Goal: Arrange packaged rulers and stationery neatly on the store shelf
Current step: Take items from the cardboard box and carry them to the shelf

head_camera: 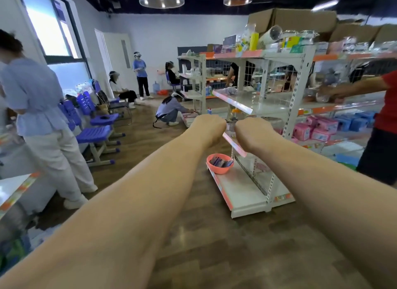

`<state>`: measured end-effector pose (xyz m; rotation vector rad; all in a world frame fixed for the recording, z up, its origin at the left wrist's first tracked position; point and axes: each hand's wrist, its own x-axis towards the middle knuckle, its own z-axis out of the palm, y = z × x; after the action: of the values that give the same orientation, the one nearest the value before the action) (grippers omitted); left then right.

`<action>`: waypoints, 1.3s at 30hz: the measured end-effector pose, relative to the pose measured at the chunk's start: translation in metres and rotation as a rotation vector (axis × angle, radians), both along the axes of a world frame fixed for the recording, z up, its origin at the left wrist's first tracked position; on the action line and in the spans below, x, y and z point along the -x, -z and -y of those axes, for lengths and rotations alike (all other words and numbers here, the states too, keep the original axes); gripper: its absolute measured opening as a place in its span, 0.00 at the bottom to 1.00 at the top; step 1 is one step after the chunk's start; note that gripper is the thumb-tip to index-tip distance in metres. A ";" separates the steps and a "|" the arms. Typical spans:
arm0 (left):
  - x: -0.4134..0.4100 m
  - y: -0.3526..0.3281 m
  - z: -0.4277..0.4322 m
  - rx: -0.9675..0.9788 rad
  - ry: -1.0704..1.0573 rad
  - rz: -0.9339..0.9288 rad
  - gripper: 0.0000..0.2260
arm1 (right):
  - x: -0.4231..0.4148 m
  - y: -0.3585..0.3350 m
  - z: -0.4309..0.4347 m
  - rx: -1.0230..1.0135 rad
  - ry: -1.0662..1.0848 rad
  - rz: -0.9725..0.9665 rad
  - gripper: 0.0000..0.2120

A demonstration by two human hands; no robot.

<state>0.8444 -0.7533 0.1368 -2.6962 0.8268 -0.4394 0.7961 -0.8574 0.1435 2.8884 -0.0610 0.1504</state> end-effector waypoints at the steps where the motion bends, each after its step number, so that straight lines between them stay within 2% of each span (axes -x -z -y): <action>1: -0.016 -0.003 0.007 0.003 -0.016 0.011 0.13 | -0.020 0.002 0.012 0.013 0.023 0.043 0.14; 3: -0.046 -0.007 0.020 0.005 -0.031 0.010 0.13 | -0.051 -0.002 0.022 -0.045 -0.002 0.047 0.14; 7: -0.099 -0.020 0.039 -0.012 -0.066 0.011 0.13 | -0.104 -0.014 0.041 0.005 -0.076 0.087 0.14; 20: -0.266 -0.021 0.064 -0.001 -0.069 0.029 0.13 | -0.262 -0.011 0.063 -0.015 -0.068 0.132 0.17; 24: -0.328 -0.021 0.059 0.014 -0.035 0.049 0.14 | -0.324 -0.012 0.058 0.010 -0.066 0.139 0.15; 31: -0.450 -0.036 0.035 -0.043 0.007 0.079 0.13 | -0.450 -0.023 0.029 -0.072 0.012 0.104 0.17; 39: -0.573 -0.031 0.016 -0.046 0.040 0.101 0.14 | -0.563 -0.019 0.015 -0.033 0.039 0.092 0.17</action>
<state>1.4176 -0.7689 0.1679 -2.5963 0.8532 -0.5536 1.3596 -0.8727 0.1626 2.9094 -0.1379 0.2768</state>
